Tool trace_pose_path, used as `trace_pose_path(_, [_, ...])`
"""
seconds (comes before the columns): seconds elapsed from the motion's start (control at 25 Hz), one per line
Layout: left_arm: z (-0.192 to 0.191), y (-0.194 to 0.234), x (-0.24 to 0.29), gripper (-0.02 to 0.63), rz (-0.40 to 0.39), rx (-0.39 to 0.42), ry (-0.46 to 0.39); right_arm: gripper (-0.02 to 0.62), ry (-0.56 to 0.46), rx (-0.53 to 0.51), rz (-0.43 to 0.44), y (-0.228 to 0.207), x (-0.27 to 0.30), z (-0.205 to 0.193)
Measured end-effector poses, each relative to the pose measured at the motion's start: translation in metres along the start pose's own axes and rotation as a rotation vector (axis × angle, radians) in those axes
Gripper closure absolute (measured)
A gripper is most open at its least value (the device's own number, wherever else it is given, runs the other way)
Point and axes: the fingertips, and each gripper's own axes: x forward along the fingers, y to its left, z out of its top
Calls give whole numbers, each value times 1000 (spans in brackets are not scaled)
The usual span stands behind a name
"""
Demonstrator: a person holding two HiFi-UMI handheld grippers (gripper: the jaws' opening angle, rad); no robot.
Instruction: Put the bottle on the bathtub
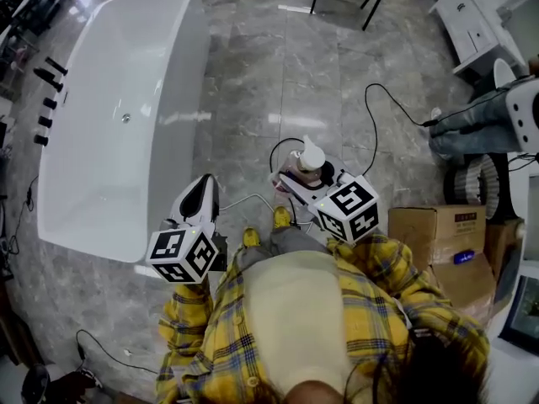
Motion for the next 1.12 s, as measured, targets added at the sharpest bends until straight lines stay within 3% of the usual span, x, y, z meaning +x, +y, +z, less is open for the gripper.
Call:
trace_pose_path(0.56, [14,-2,41,597,84,-19,-12,370,9,-52,76,-42,23,13])
trace_pose_path(1.12, [12,-3,50,597,181,-35,0,370,21,-83,147,-60,42,17])
